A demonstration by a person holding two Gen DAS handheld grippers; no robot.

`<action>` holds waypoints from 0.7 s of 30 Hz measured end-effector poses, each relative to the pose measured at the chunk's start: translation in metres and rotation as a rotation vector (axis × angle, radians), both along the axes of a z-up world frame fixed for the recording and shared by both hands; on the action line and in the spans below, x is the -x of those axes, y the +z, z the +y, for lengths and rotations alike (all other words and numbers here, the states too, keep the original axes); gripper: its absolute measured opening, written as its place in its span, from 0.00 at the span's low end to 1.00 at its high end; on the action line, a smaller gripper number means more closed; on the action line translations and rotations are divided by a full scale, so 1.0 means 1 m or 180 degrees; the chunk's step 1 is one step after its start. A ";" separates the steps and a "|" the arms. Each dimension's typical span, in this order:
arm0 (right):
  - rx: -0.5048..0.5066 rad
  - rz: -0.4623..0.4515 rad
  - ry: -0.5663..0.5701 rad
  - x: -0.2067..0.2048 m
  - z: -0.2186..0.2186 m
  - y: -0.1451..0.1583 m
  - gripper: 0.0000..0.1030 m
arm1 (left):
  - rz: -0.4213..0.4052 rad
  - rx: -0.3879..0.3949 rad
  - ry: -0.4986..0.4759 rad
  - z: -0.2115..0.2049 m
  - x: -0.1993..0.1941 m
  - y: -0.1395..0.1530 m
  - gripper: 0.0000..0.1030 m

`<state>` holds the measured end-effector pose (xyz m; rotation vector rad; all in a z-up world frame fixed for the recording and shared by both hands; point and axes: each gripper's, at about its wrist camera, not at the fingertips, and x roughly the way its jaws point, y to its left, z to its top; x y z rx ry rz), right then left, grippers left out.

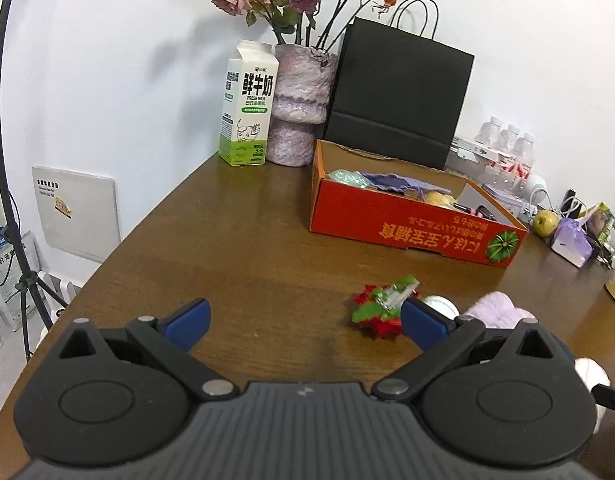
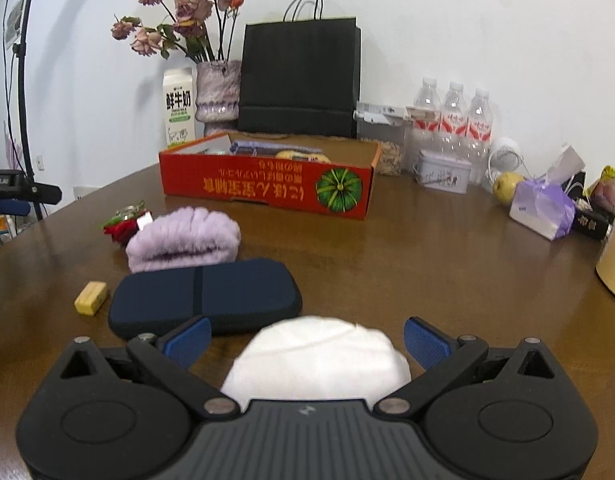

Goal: Organize objects
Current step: 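Grasp the white cloth bag with the right gripper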

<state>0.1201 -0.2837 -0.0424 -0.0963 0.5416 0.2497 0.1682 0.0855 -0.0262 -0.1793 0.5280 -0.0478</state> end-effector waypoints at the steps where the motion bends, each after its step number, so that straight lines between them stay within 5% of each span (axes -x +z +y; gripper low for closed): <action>1: 0.0007 0.0039 -0.0010 0.001 -0.001 -0.002 1.00 | 0.0004 0.0006 -0.0012 -0.001 0.002 0.000 1.00; 21: 0.0093 0.0340 -0.0022 -0.010 -0.001 -0.016 1.00 | 0.0168 -0.0050 -0.0306 -0.046 0.027 -0.012 1.00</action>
